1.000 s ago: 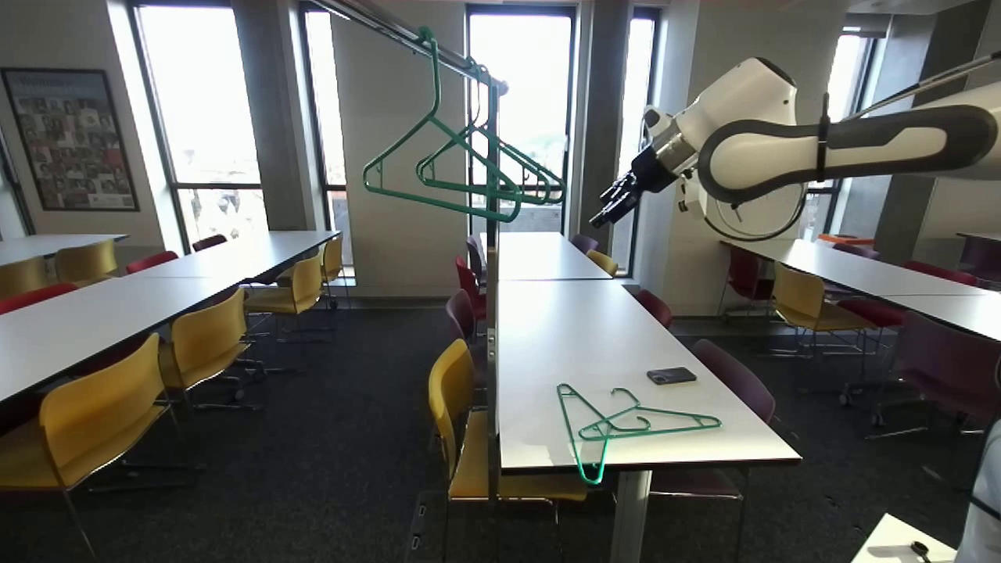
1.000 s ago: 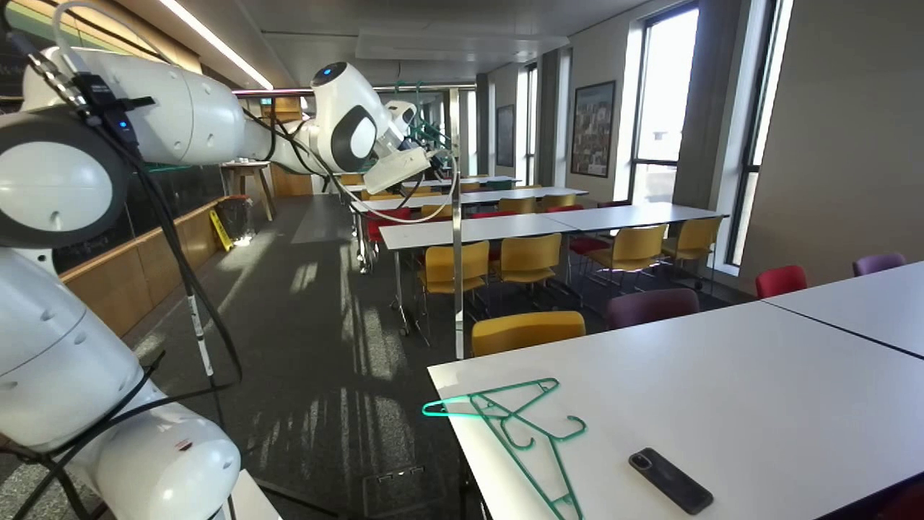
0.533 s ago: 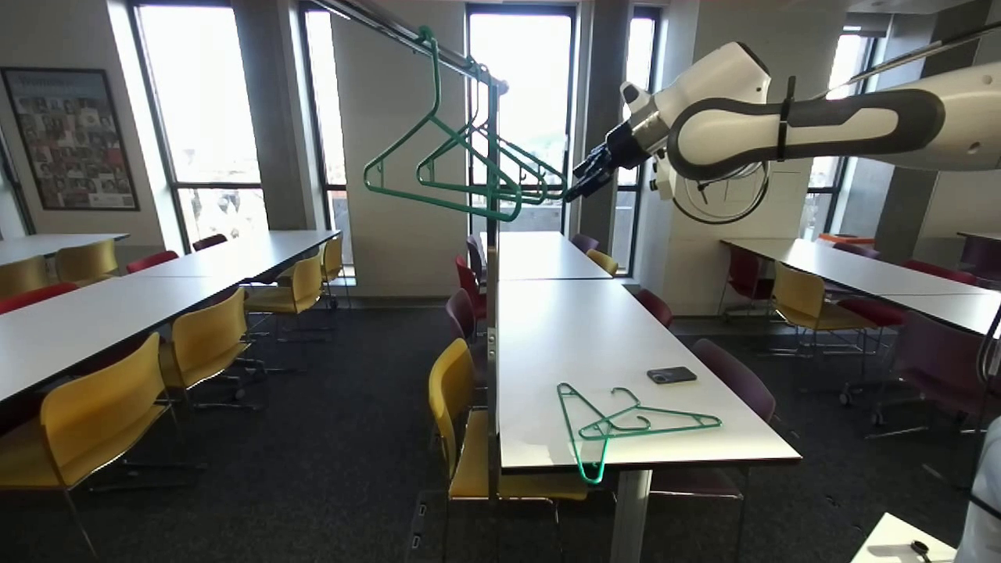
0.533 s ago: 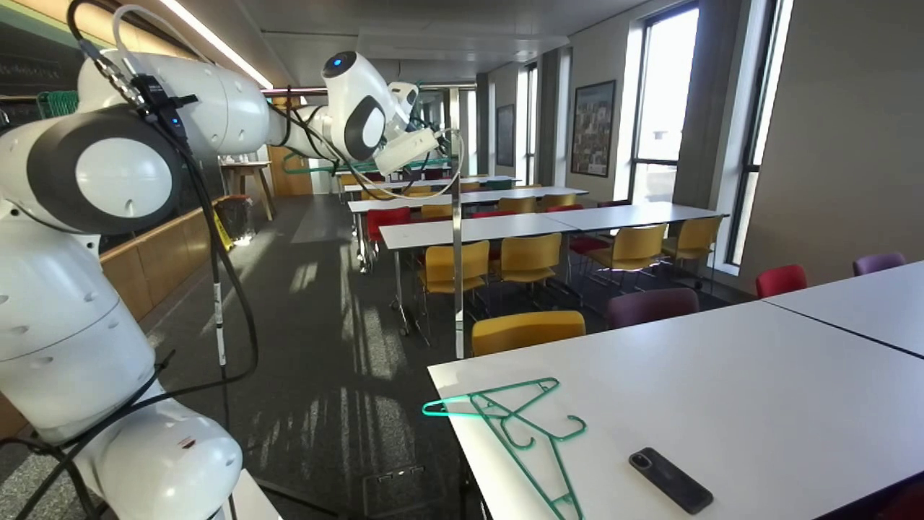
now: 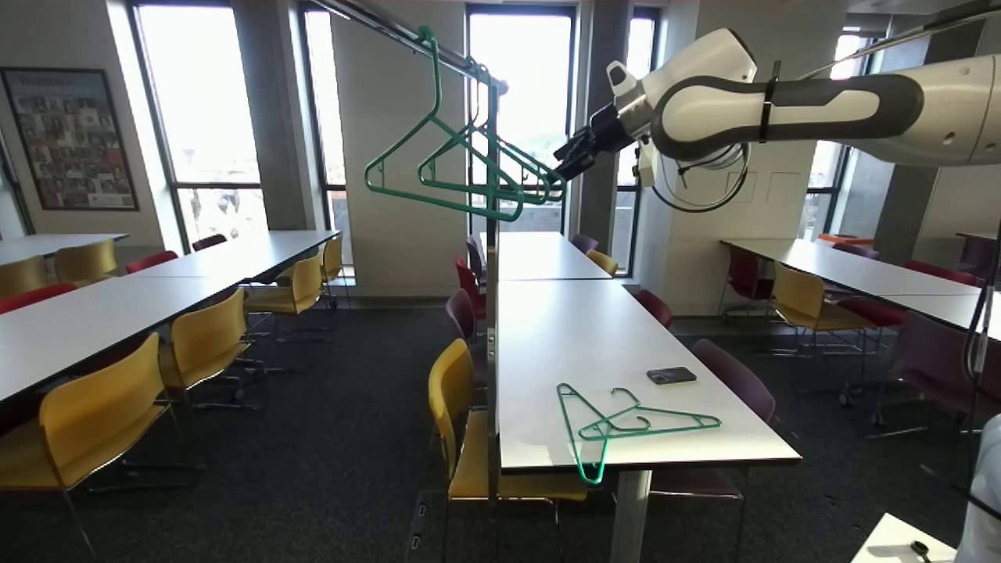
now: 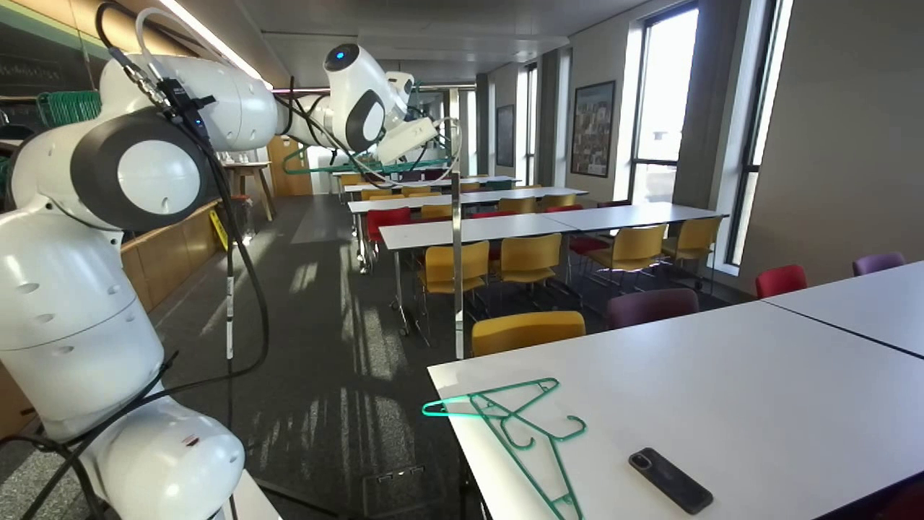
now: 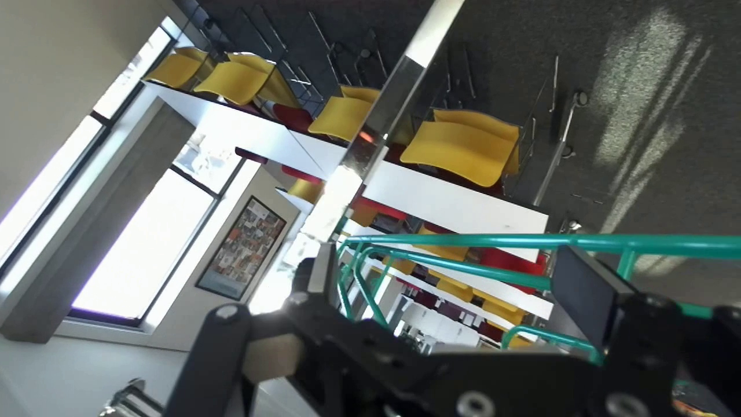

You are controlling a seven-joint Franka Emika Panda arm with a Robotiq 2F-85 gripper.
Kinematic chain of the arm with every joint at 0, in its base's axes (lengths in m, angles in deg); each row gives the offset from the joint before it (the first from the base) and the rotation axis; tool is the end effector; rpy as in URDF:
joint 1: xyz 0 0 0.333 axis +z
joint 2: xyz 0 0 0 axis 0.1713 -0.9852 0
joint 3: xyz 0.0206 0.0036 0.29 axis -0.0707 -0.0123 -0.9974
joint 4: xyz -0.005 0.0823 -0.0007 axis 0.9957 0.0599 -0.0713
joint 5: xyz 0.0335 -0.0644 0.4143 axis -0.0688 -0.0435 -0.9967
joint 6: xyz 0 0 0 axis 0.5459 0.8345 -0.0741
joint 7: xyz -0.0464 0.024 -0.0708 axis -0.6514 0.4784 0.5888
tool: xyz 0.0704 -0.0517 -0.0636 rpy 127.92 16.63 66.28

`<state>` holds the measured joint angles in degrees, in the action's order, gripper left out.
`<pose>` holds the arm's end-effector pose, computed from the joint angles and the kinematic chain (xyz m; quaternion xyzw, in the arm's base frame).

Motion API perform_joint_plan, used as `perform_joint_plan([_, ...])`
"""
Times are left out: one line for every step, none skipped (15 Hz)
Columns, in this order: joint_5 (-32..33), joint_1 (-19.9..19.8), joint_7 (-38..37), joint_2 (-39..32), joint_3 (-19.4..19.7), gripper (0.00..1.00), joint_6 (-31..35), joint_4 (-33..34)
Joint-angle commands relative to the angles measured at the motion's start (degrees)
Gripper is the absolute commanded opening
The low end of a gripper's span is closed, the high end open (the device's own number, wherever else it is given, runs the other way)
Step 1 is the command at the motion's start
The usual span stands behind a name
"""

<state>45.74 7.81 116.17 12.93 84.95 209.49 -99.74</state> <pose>0.5677 0.1608 0.7202 0.7696 0.3846 0.5066 0.0563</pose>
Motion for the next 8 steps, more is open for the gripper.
perform_joint_plan([-6.56, 3.39, 6.49, -1.08, 0.0, 1.0, 1.46, 1.0])
perform_joint_plan([-8.25, 4.28, 8.14, -1.2, -0.03, 1.0, 1.31, 0.98])
perform_joint_plan([-9.79, 5.16, 9.66, -1.24, -0.14, 1.0, 1.06, 0.99])
perform_joint_plan([-11.34, 5.94, 11.21, -1.27, -0.11, 1.0, 0.84, 1.01])
perform_joint_plan([-12.55, 6.61, 12.57, -1.29, -0.1, 1.0, 0.6, 1.05])
perform_joint_plan([-13.78, 7.24, 13.84, -1.23, -0.05, 1.0, 0.4, 1.06])
perform_joint_plan([-14.97, 7.81, 15.09, -1.13, 0.01, 1.0, 0.29, 0.99])
perform_joint_plan([-16.29, 8.36, 16.27, -1.04, 0.03, 1.0, 0.07, 0.97])
